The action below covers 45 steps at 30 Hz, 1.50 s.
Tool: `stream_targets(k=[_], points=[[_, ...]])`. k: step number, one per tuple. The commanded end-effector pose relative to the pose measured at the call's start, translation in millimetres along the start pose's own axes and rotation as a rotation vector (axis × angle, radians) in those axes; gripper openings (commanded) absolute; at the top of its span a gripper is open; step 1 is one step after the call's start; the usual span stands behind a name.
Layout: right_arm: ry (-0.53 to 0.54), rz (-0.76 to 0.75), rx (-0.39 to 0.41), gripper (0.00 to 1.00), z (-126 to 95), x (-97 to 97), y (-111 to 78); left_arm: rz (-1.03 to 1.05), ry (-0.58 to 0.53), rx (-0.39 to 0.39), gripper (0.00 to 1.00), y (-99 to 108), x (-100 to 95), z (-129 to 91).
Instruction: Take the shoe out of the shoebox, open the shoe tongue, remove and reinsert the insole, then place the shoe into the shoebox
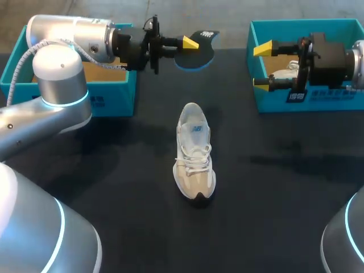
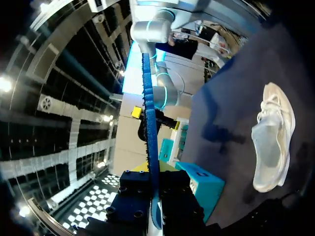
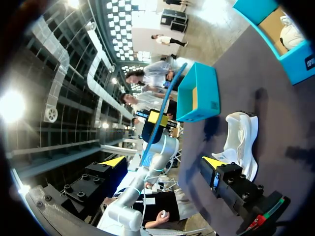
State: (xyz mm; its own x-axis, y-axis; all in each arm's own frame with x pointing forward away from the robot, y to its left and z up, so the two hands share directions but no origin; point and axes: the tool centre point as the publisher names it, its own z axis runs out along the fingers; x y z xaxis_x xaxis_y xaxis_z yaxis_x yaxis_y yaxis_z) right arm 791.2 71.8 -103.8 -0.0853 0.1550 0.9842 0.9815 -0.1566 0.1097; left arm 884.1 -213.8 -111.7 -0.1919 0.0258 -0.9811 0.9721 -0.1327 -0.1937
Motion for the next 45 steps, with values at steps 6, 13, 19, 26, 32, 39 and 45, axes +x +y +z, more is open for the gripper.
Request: stream_targets(k=[6, 13, 19, 26, 32, 39, 45], points=[[0.001, -0.001, -0.003, 1.00, 1.9, -0.6, 0.0, 0.203, -0.025, -0.058, 0.00, -3.7, 3.2, 0.2], [0.001, -0.001, -0.003, 1.00, 1.9, -0.6, 0.0, 0.234, -0.029, -0.062, 0.00, -3.2, 3.4, 0.9], [0.001, -0.001, -0.003, 1.00, 1.9, -0.6, 0.0, 0.301, -0.030, -0.074, 0.00, -2.0, 1.1, 1.2], [0.001, -0.001, -0.003, 1.00, 1.9, -0.6, 0.0, 0.296, -0.034, -0.081, 0.00, -2.0, 1.1, 1.0], [0.001, -0.001, -0.003, 1.00, 1.9, -0.6, 0.0, 0.296, -0.034, -0.081, 0.00, -2.0, 1.1, 1.0], [0.001, -0.001, -0.003, 1.00, 1.9, -0.6, 0.0, 0.296, -0.034, -0.081, 0.00, -2.0, 1.1, 1.0], [0.001, -0.001, -0.003, 1.00, 1.9, -0.6, 0.0, 0.296, -0.034, -0.081, 0.00, -2.0, 1.1, 1.0]])
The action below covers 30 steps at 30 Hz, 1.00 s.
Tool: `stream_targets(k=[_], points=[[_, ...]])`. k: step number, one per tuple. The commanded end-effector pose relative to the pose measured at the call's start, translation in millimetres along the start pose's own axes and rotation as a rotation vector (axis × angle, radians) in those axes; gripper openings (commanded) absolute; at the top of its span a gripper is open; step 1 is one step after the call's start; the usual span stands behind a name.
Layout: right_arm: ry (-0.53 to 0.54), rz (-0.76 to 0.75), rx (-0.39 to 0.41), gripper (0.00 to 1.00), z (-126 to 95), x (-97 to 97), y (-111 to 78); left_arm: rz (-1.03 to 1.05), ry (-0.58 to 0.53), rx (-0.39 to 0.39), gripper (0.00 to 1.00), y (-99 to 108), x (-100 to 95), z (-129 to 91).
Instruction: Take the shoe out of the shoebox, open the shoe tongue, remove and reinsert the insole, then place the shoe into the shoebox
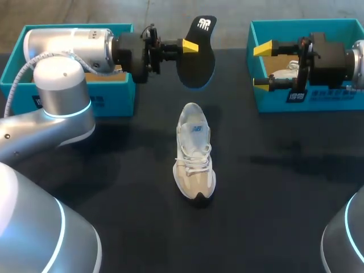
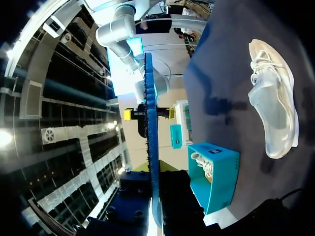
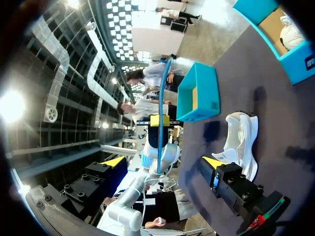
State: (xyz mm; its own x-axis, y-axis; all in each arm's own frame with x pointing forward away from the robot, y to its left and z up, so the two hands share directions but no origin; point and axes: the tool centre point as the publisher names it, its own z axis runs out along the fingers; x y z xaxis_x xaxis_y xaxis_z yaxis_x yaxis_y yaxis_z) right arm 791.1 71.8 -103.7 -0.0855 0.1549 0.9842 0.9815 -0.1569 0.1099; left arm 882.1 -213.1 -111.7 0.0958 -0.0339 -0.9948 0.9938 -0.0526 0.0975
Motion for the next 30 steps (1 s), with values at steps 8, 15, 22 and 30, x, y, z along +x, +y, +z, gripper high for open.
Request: stream_targets(k=[8, 15, 22, 30], points=[[0.001, 0.000, -0.002, 1.00, 2, -0.7, 0.1, 0.003, -0.001, -0.003, 0.00, 0, 0.7, 1], [0.001, 0.000, -0.002, 1.00, 2, -0.7, 0.1, 0.003, -0.001, -0.003, 0.00, 0, 1.0, 1], [-0.022, 0.009, 0.021, 1.00, 15, -2.6, 11.7, 0.016, 0.007, -0.006, 0.00, -1, 0.7, 1], [-0.038, 0.016, 0.046, 1.00, 34, -5.2, 27.5, 0.019, 0.000, -0.017, 0.00, -5, -0.4, 2]])
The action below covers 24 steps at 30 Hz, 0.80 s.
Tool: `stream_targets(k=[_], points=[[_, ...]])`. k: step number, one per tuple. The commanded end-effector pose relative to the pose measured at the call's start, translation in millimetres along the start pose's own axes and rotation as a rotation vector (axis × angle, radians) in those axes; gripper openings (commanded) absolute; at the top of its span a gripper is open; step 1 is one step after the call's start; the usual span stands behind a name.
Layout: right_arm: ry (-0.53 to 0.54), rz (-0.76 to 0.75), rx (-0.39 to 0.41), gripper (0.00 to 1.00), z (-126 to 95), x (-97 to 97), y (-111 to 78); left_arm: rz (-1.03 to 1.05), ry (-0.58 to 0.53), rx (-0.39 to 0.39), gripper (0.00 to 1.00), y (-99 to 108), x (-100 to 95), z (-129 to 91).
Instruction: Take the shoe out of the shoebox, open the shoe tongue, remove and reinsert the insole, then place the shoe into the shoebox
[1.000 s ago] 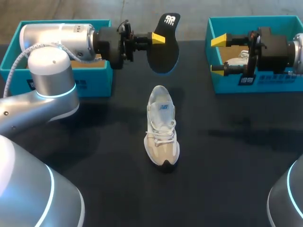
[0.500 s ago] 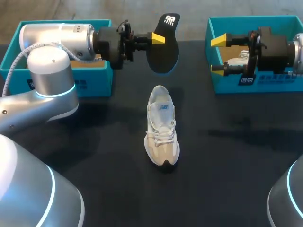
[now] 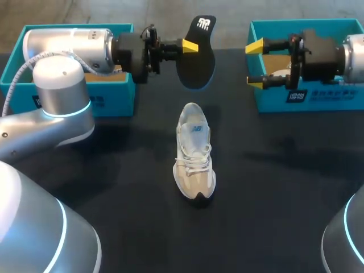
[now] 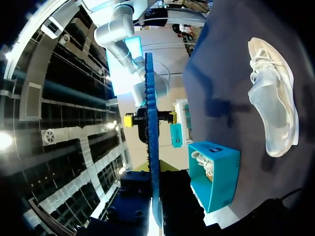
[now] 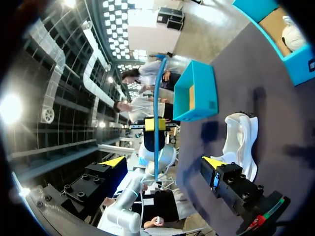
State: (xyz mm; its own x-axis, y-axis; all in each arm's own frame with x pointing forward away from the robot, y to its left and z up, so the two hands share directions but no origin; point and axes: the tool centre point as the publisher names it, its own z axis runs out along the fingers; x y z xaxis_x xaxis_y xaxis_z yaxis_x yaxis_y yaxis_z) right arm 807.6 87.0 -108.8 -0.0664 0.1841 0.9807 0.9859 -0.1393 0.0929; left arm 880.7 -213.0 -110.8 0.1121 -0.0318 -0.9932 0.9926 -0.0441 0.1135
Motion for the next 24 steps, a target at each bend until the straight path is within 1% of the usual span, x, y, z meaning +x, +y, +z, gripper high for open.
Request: stream_targets(k=[1, 7, 11, 13, 16, 17, 18, 19, 20, 22, 24], points=[[-0.010, 0.002, 0.031, 1.00, 18, 0.1, 16.4, 0.002, -0.004, -0.009, 0.00, -4, 0.5, 2], [-0.018, -0.003, 0.045, 1.00, 30, 3.8, 23.0, 0.013, -0.007, -0.041, 0.00, -1, -1.0, 5], [-0.016, -0.007, 0.064, 1.00, 39, 4.0, 25.0, 0.012, -0.011, -0.046, 0.00, 0, -1.8, 7], [-0.014, -0.007, 0.067, 0.95, 43, 4.3, 25.9, 0.012, -0.011, -0.048, 0.00, 1, -1.9, 9], [-0.010, -0.009, 0.075, 0.82, 48, 4.5, 26.6, 0.012, -0.011, -0.054, 0.00, 2, -1.8, 11], [-0.009, -0.009, 0.079, 0.72, 50, 4.5, 26.9, 0.012, -0.011, -0.058, 0.00, 2, -1.8, 12], [-0.008, -0.008, 0.086, 0.66, 52, 4.3, 27.1, 0.011, -0.012, -0.059, 0.00, 3, -1.9, 12], [-0.007, -0.008, 0.090, 0.63, 55, 4.3, 27.1, 0.011, -0.011, -0.060, 0.00, 3, -1.8, 13], [-0.006, -0.008, 0.091, 0.55, 56, 4.1, 27.1, 0.010, -0.011, -0.061, 0.00, 3, -1.8, 13], [0.000, -0.005, 0.100, 0.49, 59, 2.1, 27.2, 0.011, -0.010, -0.060, 0.00, 3, -1.9, 14], [0.003, -0.003, 0.109, 0.48, 62, 0.9, 27.2, 0.011, -0.008, -0.062, 0.00, 4, -1.7, 15]])
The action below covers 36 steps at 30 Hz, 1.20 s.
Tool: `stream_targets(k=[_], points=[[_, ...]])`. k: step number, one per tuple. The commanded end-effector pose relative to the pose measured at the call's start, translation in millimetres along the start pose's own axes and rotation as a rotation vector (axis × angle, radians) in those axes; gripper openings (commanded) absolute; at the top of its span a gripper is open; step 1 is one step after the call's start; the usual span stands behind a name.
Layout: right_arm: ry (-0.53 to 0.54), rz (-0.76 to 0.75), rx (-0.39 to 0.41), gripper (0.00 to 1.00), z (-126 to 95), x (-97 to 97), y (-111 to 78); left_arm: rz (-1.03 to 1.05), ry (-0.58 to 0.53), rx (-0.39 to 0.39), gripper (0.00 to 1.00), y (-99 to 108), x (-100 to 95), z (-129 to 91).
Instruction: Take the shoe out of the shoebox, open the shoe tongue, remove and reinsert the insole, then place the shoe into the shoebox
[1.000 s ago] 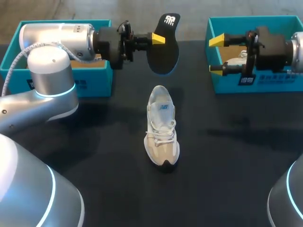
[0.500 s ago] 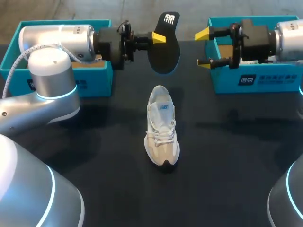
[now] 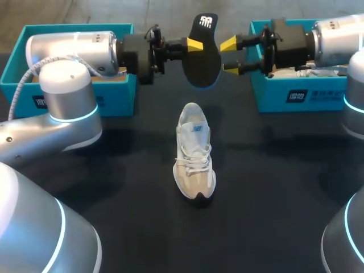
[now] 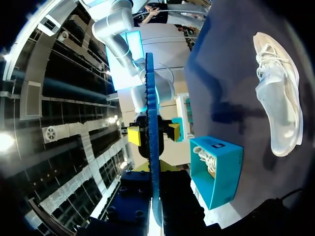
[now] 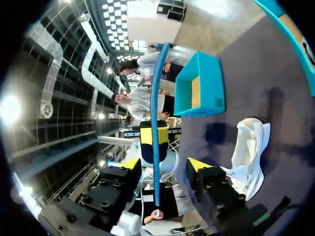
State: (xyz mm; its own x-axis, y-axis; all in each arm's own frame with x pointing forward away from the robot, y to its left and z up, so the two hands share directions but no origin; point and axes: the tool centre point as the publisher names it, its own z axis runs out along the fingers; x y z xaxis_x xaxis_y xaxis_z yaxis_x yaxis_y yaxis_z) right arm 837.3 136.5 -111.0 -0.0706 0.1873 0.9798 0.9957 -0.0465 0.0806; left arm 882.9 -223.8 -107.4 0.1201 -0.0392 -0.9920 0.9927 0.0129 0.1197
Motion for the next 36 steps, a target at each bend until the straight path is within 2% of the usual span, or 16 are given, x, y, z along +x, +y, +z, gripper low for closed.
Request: stream_targets(k=[1, 23, 36], points=[[0.007, 0.002, 0.016, 0.48, 10, -4.3, 6.0, 0.003, 0.001, -0.009, 0.00, 1, 1.1, 4], [0.037, -0.005, 0.050, 0.40, 27, -4.5, 5.3, 0.000, 0.001, -0.033, 0.00, 8, 3.7, 14], [0.046, -0.013, 0.062, 0.29, 32, -2.3, 4.8, -0.010, -0.002, -0.033, 0.00, 9, 5.0, 15]])
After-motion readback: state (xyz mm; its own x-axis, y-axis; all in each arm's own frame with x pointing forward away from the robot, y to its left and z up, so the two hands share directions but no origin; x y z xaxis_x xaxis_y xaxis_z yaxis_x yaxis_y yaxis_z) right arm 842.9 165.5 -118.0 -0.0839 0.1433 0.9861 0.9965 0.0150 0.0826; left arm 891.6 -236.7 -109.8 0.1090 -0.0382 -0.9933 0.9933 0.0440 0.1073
